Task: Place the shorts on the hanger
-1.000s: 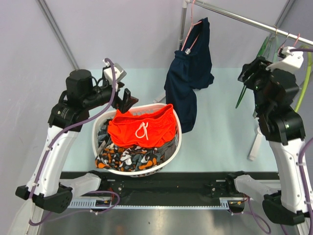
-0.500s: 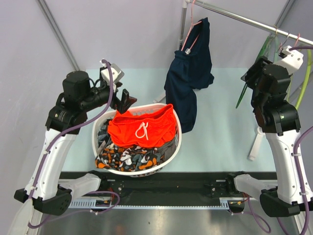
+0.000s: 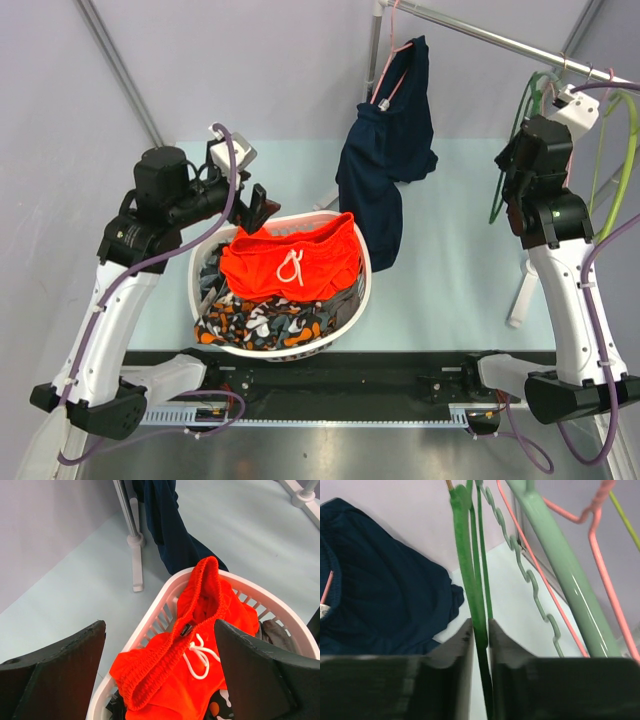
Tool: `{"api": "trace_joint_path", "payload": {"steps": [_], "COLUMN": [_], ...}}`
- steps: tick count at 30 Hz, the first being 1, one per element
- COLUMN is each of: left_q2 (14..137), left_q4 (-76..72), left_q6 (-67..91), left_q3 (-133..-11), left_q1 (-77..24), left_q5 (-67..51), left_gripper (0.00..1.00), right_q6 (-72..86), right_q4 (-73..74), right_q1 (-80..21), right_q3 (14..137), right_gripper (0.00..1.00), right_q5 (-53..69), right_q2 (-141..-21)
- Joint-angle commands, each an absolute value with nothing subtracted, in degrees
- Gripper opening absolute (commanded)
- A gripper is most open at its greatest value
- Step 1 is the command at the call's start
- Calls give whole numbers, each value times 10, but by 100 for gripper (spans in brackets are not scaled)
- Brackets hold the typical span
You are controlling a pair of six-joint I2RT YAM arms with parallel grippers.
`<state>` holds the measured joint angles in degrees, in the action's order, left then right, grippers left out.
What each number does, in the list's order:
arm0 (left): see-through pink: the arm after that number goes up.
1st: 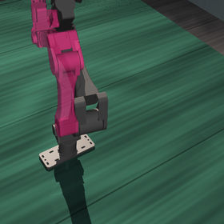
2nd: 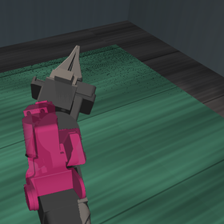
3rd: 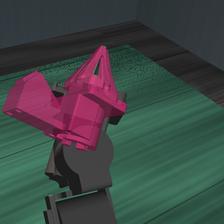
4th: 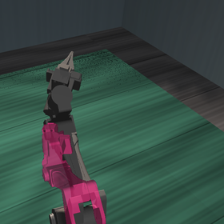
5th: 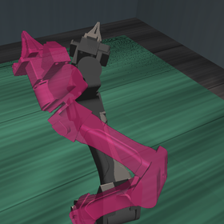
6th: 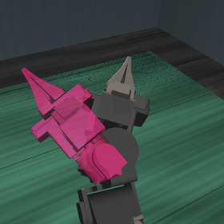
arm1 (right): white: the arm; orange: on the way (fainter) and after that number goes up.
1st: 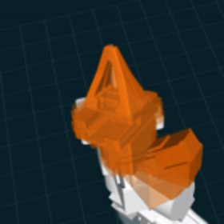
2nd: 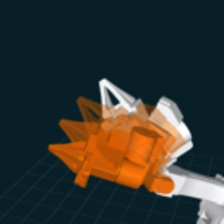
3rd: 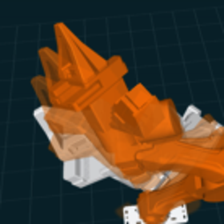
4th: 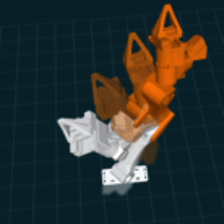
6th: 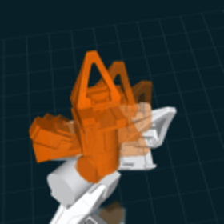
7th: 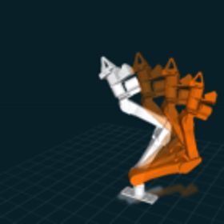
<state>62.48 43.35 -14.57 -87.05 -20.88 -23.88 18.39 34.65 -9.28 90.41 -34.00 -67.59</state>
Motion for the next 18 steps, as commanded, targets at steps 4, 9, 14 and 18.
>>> {"api": "trace_joint_path", "payload": {"steps": [4,9,14,18], "left_q2": [622,623,621,622], "left_q4": [419,420,418,420], "left_q6": [-152,-152,-153,-153], "left_q3": [-869,-867,-861,-860], "left_q1": [-212,-212,-211,-212], "left_q5": [-232,-234,-234,-231], "left_gripper": [94,94,95,95], "right_q6": [152,120,89,83], "right_q4": [248,200,164,171], "right_q1": [-91,-92,-103,-116], "right_q3": [910,902,895,891], "right_gripper": [0,0,0,0], "right_q5": [-305,-260,-253,-245], "right_q2": [-657,-635,-618,-606]}}
